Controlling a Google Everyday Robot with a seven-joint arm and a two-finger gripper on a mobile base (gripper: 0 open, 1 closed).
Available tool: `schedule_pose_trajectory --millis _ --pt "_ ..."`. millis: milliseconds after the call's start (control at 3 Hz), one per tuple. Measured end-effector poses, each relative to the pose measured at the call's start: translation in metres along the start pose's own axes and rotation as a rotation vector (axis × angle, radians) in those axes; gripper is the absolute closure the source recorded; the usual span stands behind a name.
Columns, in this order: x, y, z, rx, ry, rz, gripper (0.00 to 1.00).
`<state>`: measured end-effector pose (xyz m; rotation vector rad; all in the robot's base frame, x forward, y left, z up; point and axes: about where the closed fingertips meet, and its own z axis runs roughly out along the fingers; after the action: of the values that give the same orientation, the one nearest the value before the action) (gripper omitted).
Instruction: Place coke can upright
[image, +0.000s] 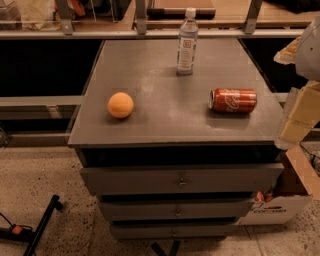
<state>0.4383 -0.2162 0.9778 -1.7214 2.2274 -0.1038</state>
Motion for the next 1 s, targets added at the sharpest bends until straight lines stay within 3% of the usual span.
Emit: schedule_pose_trajectory --millis 667,1000 --pt "-0.004 -0.002 -0.001 0.007 -0.001 -0.015 0.0" --pt "-0.019 -0.027 0.035 -0.011 -0.007 -0.047 0.0"
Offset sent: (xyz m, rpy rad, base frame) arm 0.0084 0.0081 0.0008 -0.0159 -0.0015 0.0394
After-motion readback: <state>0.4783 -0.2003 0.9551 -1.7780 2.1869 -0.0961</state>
